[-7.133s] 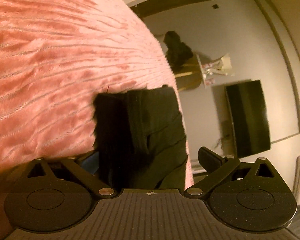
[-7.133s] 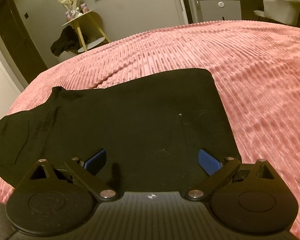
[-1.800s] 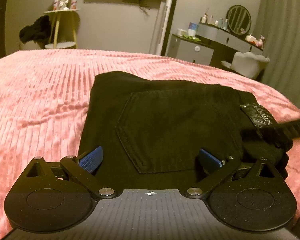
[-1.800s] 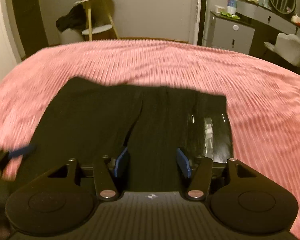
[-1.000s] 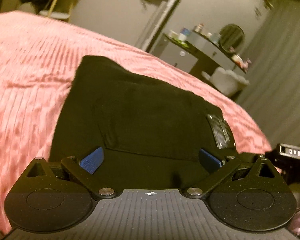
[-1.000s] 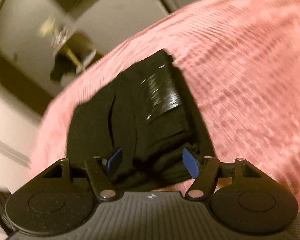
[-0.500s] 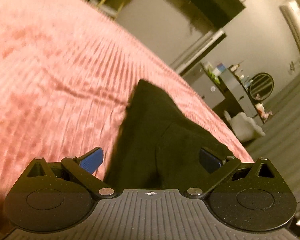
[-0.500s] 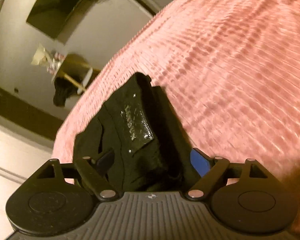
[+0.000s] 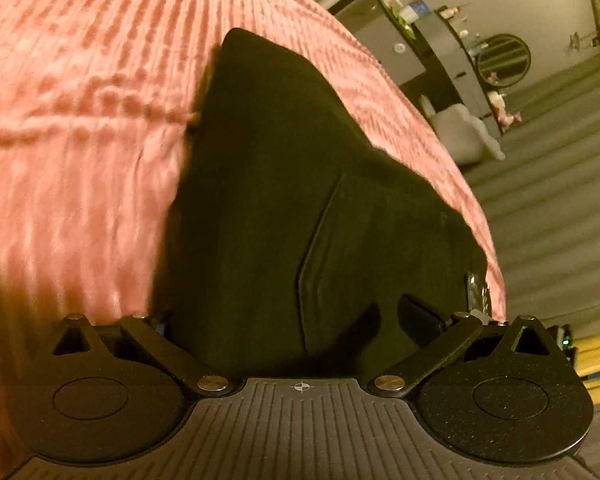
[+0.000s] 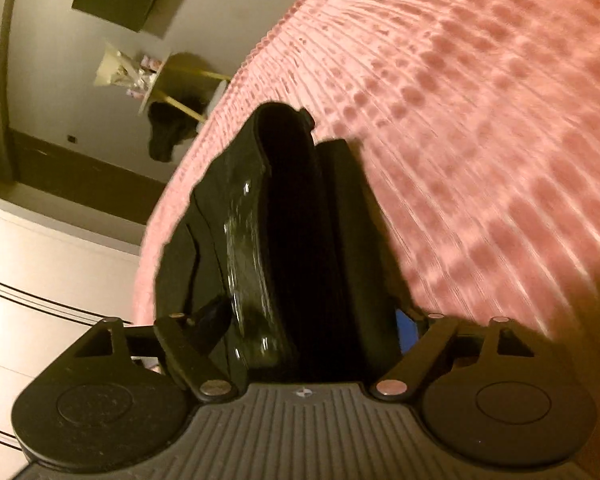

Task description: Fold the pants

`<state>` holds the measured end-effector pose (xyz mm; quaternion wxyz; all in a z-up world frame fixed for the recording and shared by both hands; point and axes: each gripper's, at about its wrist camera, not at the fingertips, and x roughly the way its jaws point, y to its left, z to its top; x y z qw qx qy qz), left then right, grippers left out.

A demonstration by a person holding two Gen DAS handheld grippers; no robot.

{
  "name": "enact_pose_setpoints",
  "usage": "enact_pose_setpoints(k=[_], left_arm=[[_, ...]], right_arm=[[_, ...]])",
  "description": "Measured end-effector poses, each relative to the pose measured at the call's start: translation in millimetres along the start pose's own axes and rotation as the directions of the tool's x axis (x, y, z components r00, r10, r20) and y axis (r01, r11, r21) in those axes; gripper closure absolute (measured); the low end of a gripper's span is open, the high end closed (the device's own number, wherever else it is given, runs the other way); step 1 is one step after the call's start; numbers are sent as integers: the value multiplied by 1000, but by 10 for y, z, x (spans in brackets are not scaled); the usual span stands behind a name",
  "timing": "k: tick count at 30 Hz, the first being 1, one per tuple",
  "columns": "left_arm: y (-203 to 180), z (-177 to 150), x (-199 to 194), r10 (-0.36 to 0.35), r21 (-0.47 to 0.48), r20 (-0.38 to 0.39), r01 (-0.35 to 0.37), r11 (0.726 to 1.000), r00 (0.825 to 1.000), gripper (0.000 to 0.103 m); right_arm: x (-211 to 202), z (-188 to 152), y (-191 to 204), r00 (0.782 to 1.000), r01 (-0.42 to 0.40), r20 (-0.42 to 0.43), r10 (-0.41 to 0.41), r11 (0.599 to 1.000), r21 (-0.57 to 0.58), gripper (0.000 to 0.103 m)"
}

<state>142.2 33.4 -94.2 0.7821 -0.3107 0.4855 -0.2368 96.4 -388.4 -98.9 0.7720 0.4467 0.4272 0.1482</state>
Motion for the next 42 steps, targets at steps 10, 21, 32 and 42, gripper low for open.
enact_pose_setpoints(k=[10, 21, 32, 42], left_arm=[[-209, -35, 41, -1, 14, 140, -1, 1000, 990, 0], [-809, 264, -231, -46, 115, 257, 17, 993, 965, 4], [-963, 440, -309, 232, 83, 359, -279, 957, 904, 1], [-756, -176, -211, 335, 46, 269, -359, 932, 903, 1]], right_arm=[[195, 15, 441, 997, 66, -16, -70, 979, -192, 45], [-30, 218, 972, 997, 7, 78, 13, 970, -241, 65], [-522, 551, 1218, 935, 194, 334, -116, 958, -211, 25], [-272, -110, 534, 974, 152, 178, -144, 988, -37, 25]])
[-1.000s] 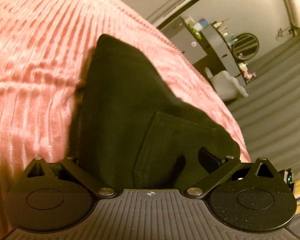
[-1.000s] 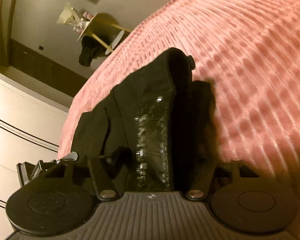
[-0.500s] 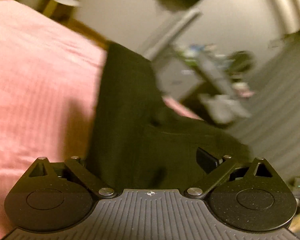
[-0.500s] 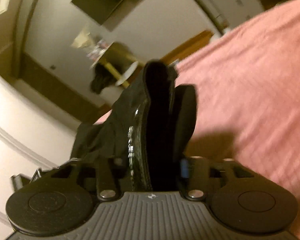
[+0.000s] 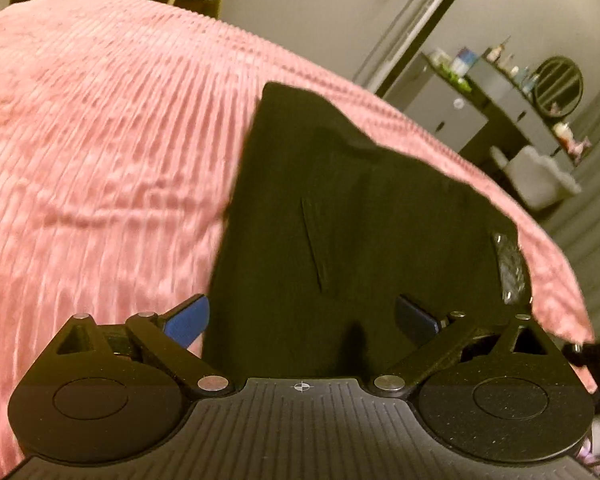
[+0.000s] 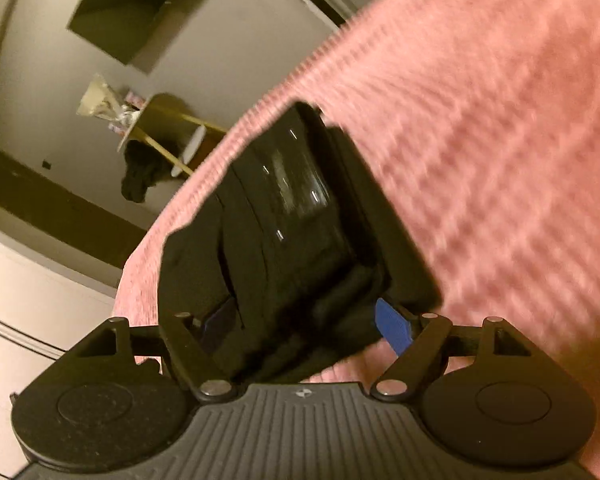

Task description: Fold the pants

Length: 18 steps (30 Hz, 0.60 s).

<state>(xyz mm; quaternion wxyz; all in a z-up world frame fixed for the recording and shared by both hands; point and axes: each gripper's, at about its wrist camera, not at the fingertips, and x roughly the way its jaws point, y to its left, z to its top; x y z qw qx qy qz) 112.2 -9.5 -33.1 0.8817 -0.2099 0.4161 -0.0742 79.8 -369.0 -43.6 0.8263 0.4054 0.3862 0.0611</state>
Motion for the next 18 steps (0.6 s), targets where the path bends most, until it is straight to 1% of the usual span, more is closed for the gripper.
enact_pose_setpoints(k=[4, 8, 9, 11, 12, 15, 18], left_arm=[[-64, -118, -74, 11, 28, 5, -11, 1000, 1000, 1], [-107, -219, -97, 40, 49, 4, -40, 998, 999, 1], [-109, -227, -92, 45, 50, 2, -45, 998, 999, 1], [-105, -240, -86, 52, 48, -4, -52, 997, 999, 1], [-101, -250, -83, 54, 50, -4, -53, 997, 999, 1], [-100, -273, -85, 59, 55, -7, -59, 997, 998, 1], [-102, -311, -69, 69, 73, -6, -68, 995, 998, 1]], right_arm=[[151, -17, -10, 1000, -6, 17, 5, 999, 36, 25], [220, 1, 13, 1000, -8, 26, 7, 998, 55, 26], [225, -5, 23, 1000, -2, 29, 1, 999, 51, 29], [257, 15, 61, 999, 36, 29, -37, 999, 31, 47], [266, 17, 69, 998, 62, 27, -62, 998, 26, 51], [281, 14, 94, 995, 92, 26, -92, 996, 8, 55], [306, 3, 194, 988, 151, 26, -149, 986, -71, 56]])
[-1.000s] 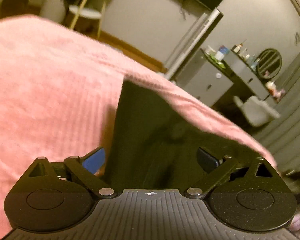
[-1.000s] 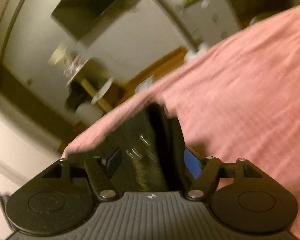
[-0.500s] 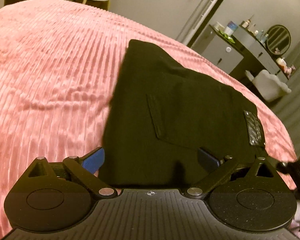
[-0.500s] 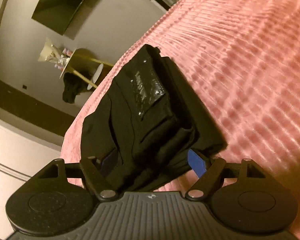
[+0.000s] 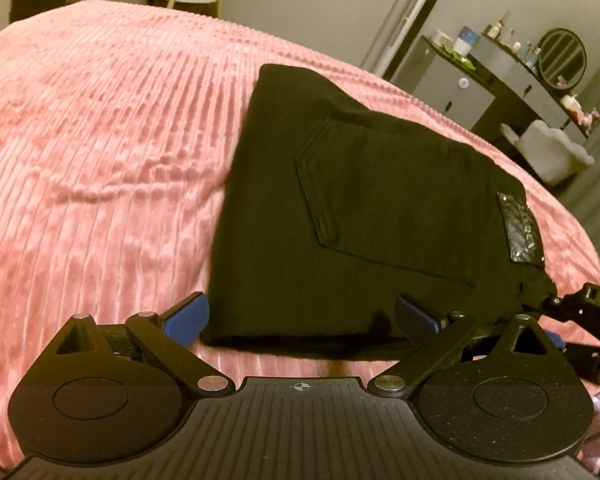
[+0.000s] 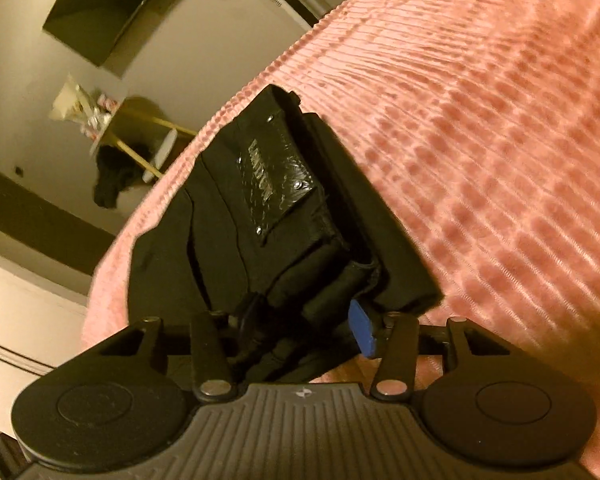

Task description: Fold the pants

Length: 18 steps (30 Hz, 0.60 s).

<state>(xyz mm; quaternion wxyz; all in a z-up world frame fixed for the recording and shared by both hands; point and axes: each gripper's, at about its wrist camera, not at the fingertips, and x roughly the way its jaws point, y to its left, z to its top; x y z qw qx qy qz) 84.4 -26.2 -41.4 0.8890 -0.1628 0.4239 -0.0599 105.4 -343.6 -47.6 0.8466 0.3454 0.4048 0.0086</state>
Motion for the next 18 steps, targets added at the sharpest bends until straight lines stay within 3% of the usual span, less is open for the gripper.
enact_pose_setpoints(k=[3, 7, 12, 16, 18], left_arm=[[38, -54, 108, 18, 13, -31, -18, 1000, 999, 1], [161, -125, 172, -13, -41, -47, 11, 999, 999, 0], [117, -183, 178, 5, 10, -34, -4, 1000, 999, 0], [50, -263, 167, 20, 99, -37, -16, 995, 999, 0], [-60, -350, 157, 70, 201, -36, -61, 978, 997, 0]], right_arm=[[32, -29, 102, 998, 62, 3, -62, 995, -77, 59], [65, -49, 213, 992, 129, 3, -130, 979, -155, 59], [123, -159, 476, 965, 261, 56, -257, 907, -331, 58], [143, -219, 586, 945, 323, 93, -312, 856, -404, 57], [129, -226, 591, 940, 339, 109, -325, 839, -426, 49]])
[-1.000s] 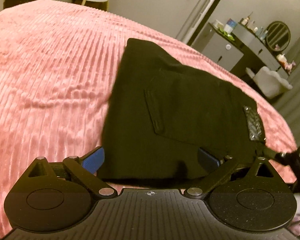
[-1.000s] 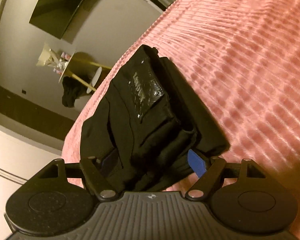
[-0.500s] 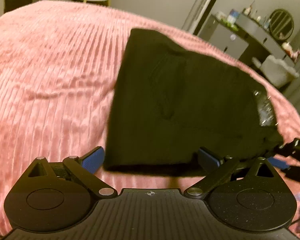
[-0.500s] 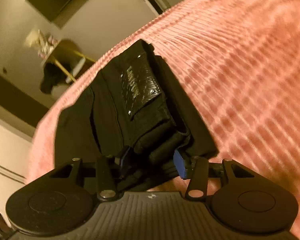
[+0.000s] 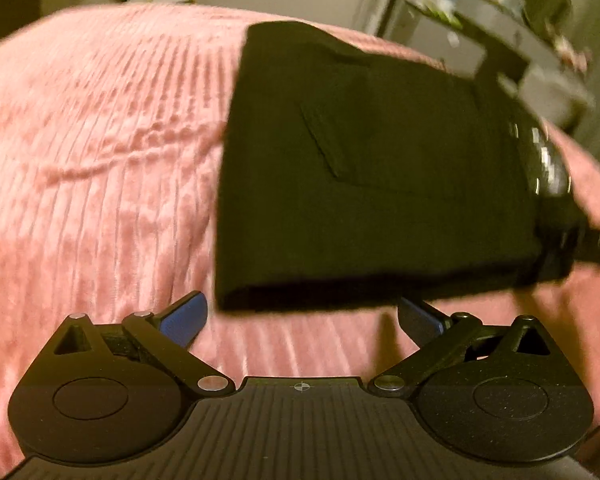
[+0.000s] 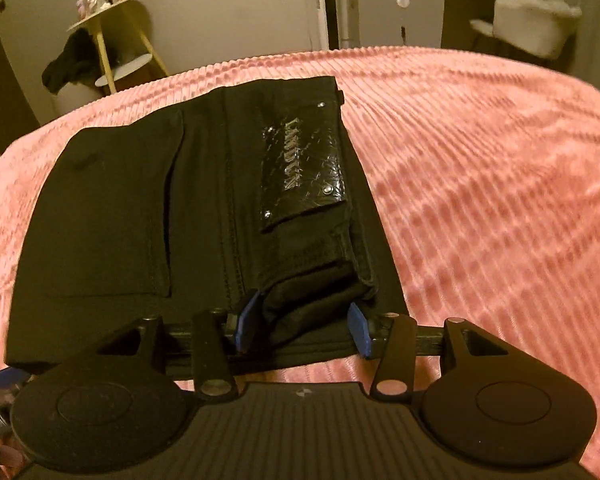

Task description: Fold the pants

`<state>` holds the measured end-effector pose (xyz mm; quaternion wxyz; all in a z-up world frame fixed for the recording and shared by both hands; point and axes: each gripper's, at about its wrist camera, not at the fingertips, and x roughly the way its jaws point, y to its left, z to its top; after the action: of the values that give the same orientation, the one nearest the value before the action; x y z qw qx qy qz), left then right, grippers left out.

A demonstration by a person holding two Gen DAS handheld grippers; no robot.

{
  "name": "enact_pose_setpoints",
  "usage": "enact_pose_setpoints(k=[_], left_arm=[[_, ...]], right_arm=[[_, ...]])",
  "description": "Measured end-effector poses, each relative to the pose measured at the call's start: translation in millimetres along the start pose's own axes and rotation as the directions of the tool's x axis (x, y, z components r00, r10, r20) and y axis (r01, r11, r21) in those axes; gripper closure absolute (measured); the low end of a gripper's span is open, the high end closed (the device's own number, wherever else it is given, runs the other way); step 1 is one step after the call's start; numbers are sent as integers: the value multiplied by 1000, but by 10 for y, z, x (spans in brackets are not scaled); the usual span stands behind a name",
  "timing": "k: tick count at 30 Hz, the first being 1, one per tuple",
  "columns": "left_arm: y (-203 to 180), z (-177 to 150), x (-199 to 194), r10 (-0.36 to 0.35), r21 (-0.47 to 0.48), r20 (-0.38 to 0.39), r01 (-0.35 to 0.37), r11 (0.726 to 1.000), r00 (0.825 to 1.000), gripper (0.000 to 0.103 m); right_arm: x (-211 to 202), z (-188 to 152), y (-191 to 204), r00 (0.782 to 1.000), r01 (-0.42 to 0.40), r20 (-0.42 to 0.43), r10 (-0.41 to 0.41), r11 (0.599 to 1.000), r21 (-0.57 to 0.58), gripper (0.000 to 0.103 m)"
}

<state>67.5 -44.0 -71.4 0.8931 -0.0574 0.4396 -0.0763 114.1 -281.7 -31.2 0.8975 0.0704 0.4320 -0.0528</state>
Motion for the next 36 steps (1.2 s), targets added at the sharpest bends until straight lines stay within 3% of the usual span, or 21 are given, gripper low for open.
enact_pose_setpoints(k=[1, 2, 5, 8, 12, 13, 14, 15, 17, 20, 22, 25, 32, 36], left_arm=[[-50, -36, -17, 23, 38, 6, -23, 999, 1000, 0], [-95, -74, -37, 48, 68, 12, -49, 996, 999, 0], [-153, -176, -131, 70, 95, 12, -71, 993, 997, 0], [-106, -230, -249, 50, 42, 4, -50, 998, 999, 0], [-30, -304, -452, 42, -17, 20, -41, 999, 999, 0], [-14, -320, -501, 46, -21, 27, -46, 999, 999, 0], [-7, -343, -551, 52, -24, 35, -51, 998, 998, 0], [2, -360, -602, 60, -28, 39, -59, 998, 997, 0], [20, -385, -671, 70, -36, 41, -68, 997, 997, 0], [29, -413, -778, 94, -50, 55, -91, 995, 994, 0], [16, -438, -855, 129, -43, 80, -126, 991, 988, 0], [-3, -470, -968, 150, -33, 117, -148, 989, 982, 0], [-10, -484, -1104, 132, -32, 154, -129, 991, 979, 0], [-45, -495, -1082, 158, -17, 148, -158, 987, 976, 0]], right_arm=[[-29, -18, 28, 1000, 28, 13, -28, 999, -21, 31], [-44, -33, 47, 997, 76, 36, -74, 995, -62, 21], [-172, -126, 23, 994, 95, 71, -88, 990, -102, 21], [-213, -286, -1, 985, 172, 3, -173, 975, -140, 21], [-342, -608, -138, 990, 127, -42, -133, 983, -134, 14], [-407, -638, -143, 992, 117, -38, -122, 985, -128, 14], [-503, -660, -121, 992, 126, 0, -127, 984, -128, 5], [-629, -674, -100, 990, 134, 65, -127, 983, -125, 4], [-804, -703, -35, 985, 106, 152, -87, 987, -122, 4], [-905, -827, 49, 988, 6, 153, 15, 991, -135, 4], [-890, -922, 146, 991, 19, 130, 5, 984, -179, 4], [-932, -965, 261, 985, 84, 169, -44, 968, -236, 4], [-992, -1051, 312, 977, 93, 211, -31, 952, -293, 4], [-1023, -1061, 283, 976, 88, 218, -26, 956, -280, 4]])
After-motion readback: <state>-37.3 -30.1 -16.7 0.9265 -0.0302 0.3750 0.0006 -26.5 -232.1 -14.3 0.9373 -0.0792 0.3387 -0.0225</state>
